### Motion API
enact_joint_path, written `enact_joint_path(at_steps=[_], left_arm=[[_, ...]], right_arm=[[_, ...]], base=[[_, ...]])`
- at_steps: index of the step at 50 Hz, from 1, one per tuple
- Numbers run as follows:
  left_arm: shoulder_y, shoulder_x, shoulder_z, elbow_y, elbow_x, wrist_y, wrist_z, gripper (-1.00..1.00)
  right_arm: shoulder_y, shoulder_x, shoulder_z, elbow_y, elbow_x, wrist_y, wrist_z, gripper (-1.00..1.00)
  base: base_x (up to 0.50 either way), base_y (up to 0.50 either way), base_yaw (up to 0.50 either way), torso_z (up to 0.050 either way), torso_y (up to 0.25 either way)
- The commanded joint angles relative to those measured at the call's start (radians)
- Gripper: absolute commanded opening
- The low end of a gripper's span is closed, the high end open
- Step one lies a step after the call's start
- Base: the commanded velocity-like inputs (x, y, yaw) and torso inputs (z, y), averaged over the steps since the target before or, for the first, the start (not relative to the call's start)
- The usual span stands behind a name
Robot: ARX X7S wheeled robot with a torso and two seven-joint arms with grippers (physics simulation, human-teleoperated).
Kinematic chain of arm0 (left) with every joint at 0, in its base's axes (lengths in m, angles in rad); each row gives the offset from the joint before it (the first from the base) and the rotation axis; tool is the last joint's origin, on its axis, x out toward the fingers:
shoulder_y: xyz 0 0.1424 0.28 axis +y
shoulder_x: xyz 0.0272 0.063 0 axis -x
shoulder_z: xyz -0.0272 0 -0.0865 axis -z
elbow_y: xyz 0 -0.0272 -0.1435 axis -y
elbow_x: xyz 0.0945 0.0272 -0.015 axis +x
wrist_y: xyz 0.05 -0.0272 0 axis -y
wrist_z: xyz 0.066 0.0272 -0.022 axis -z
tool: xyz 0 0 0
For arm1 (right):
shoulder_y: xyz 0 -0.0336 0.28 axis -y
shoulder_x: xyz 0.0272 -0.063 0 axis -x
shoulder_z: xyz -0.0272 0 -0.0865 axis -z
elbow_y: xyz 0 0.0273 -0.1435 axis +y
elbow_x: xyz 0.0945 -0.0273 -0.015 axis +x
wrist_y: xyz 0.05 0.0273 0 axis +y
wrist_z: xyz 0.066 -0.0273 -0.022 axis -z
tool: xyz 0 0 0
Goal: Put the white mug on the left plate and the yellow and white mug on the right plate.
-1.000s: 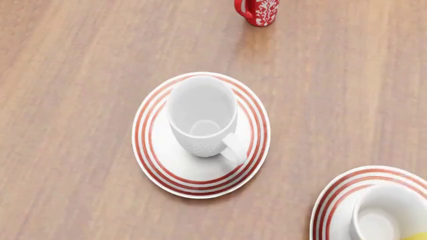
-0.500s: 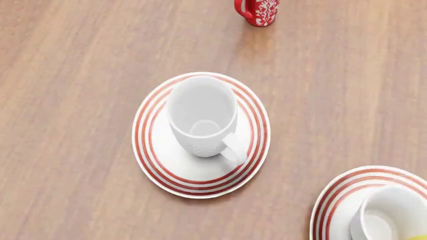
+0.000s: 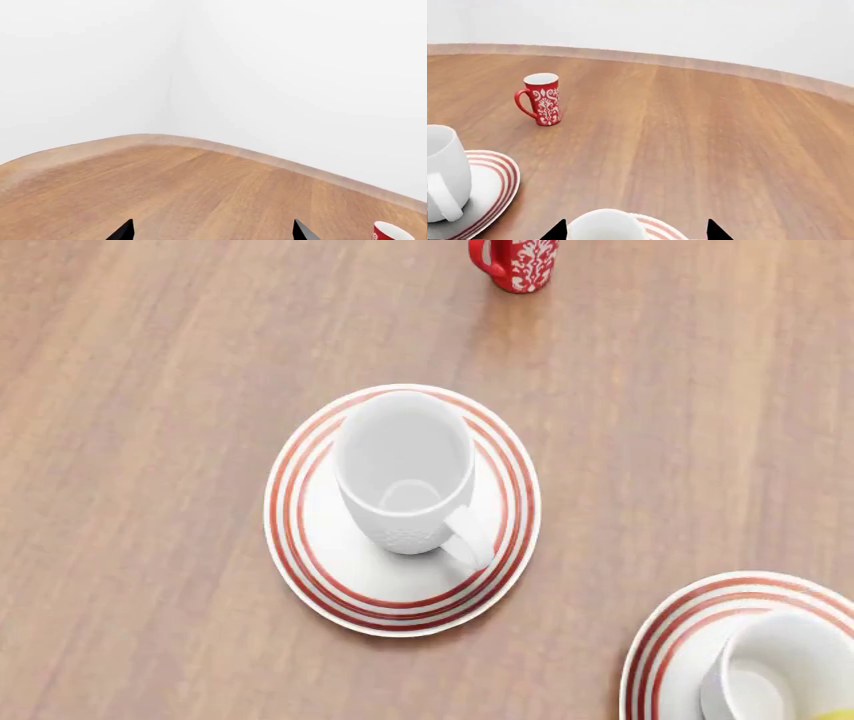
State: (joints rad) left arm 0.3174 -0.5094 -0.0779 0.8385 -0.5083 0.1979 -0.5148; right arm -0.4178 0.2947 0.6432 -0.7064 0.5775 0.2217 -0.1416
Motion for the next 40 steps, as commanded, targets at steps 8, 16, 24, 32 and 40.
enact_joint_path(at_steps=[8, 16, 24, 32, 40], left_arm=[[-0.011, -0.004, 0.018, 0.003, 0.009, -0.011, -0.005, 1.00], [-0.105, -0.013, 0.083, -0.067, 0.003, -0.068, 0.021, 1.00], [-0.358, -0.053, 0.169, -0.130, -0.046, -0.263, 0.016, 1.00], [-0.626, -0.050, 0.286, -0.218, -0.065, -0.449, 0.053, 1.00], [-0.784, -0.062, 0.315, -0.189, -0.141, -0.581, 0.052, 1.00]], right_arm=[[0.353, 0.120, -0.123, -0.006, 0.070, 0.209, 0.240, 1.00], [0.571, 0.134, -0.289, 0.107, -0.018, 0.250, 0.298, 1.00], [0.712, 0.088, -0.408, 0.283, -0.152, 0.146, 0.309, 1.00], [0.825, 0.031, -0.504, 0.455, -0.311, -0.010, 0.351, 1.00], [0.871, 0.018, -0.527, 0.391, -0.313, 0.051, 0.390, 1.00]], base=[[0.00, 0.00, 0.00, 0.000, 0.000], [0.00, 0.00, 0.00, 0.000, 0.000], [0.00, 0.00, 0.00, 0.000, 0.000], [0.00, 0.00, 0.00, 0.000, 0.000], [0.00, 0.00, 0.00, 0.000, 0.000]])
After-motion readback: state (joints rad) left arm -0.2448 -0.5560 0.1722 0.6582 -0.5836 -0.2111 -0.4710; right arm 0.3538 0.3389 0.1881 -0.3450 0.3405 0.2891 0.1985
